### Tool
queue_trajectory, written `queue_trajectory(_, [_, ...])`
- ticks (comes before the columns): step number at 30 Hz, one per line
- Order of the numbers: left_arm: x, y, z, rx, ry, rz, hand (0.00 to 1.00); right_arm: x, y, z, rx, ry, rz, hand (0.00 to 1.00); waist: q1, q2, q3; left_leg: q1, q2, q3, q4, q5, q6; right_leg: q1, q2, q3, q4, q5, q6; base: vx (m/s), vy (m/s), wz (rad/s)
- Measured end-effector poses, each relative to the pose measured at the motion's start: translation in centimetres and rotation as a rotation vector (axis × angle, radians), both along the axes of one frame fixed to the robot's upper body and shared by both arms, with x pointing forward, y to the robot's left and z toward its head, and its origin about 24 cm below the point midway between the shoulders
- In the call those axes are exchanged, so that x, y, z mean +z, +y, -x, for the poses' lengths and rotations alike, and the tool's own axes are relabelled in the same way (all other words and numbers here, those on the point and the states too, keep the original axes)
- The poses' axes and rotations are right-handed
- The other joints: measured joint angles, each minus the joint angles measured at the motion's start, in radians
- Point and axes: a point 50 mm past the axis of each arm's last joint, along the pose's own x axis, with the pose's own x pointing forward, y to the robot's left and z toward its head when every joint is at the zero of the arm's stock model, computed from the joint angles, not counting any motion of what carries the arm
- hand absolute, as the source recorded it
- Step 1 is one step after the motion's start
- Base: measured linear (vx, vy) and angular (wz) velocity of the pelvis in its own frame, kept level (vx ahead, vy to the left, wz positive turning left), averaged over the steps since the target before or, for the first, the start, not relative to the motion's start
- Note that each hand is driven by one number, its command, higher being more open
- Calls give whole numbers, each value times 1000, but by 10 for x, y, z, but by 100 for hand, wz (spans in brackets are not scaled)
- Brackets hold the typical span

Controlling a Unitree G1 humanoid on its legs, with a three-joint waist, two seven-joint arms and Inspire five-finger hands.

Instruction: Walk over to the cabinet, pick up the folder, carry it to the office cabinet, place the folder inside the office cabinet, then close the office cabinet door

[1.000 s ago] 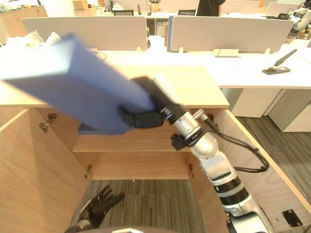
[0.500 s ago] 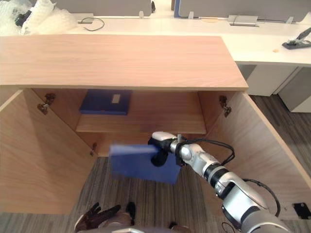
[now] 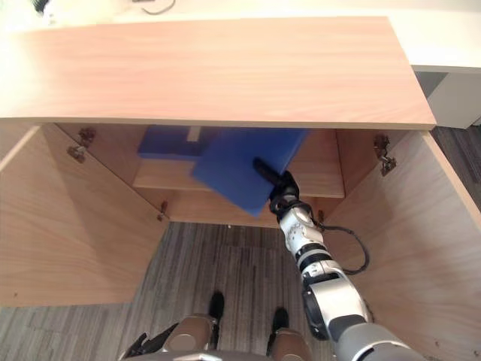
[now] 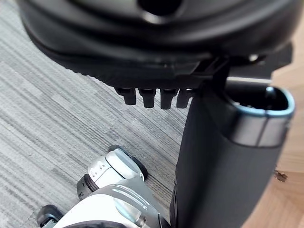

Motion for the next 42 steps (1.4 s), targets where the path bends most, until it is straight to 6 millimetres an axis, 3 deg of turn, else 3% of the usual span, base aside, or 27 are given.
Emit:
queue_trajectory(3, [2, -1, -6, 16, -22, -3, 100, 31, -6, -8, -171, -135, -338, 0, 1, 1, 1, -27, 17, -28, 20, -5, -8, -5, 11, -52, 9, -1, -1, 103, -96, 25])
queue_trajectory(8, [7, -1, -25, 5, -84, -9, 100, 70, -35, -20, -412, -240, -616, 0, 7, 6, 18, -132, 12, -73, 112, -42, -31, -84, -1, -107, 110, -52, -10, 41, -46, 34])
queue_trajectory(12, [13, -8, -48, 12, -143, 5, 100, 110, -40, -26, -497, -324, -898, 0, 25, 41, 71, -233, -15, -97, 234, -84, -31, -177, -35, -128, 251, -122, -14, -36, -40, 23])
queue_trajectory(14, [15, -11, -55, 37, -165, 14, 100, 124, -46, -26, -538, -361, -968, 0, 27, 60, 93, -273, -31, -107, 289, -102, -29, -210, -54, -138, 314, -153, -18, -69, -25, 28])
queue_trajectory(18, [18, -9, -62, 132, -183, 20, 100, 179, -45, -27, -519, -447, -1038, 0, 22, 84, 155, -421, -70, -137, 511, -189, -29, -330, -95, -142, 518, -253, -23, -114, -34, 20])
queue_trajectory(22, [18, -8, -62, 218, -174, 28, 100, 208, -51, -27, -504, -472, -1040, 0, 20, 96, 190, -558, -105, -163, 709, -262, -37, -441, -130, -143, 699, -343, -16, -143, -10, 19])
queue_trajectory(26, [18, -8, -62, 281, -147, 33, 100, 215, -48, -27, -498, -445, -1043, 0, 21, 99, 210, -652, -133, -170, 840, -305, -40, -527, -158, -134, 834, -403, -14, -117, 17, 14])
queue_trajectory(32, [22, -10, -70, 343, -167, 50, 100, 203, -43, -32, -522, -332, -1007, 0, 40, 107, 229, -784, -171, -165, 992, -341, -50, -667, -194, -100, 1018, -470, -12, -93, 32, 7])
queue_trajectory(42, [26, -15, -79, 312, -179, 54, 100, 220, -84, -29, -543, -372, -876, 0, 49, 108, 233, -832, -187, -170, 1005, -335, -55, -725, -212, -97, 1060, -482, -16, -1, -11, 4])
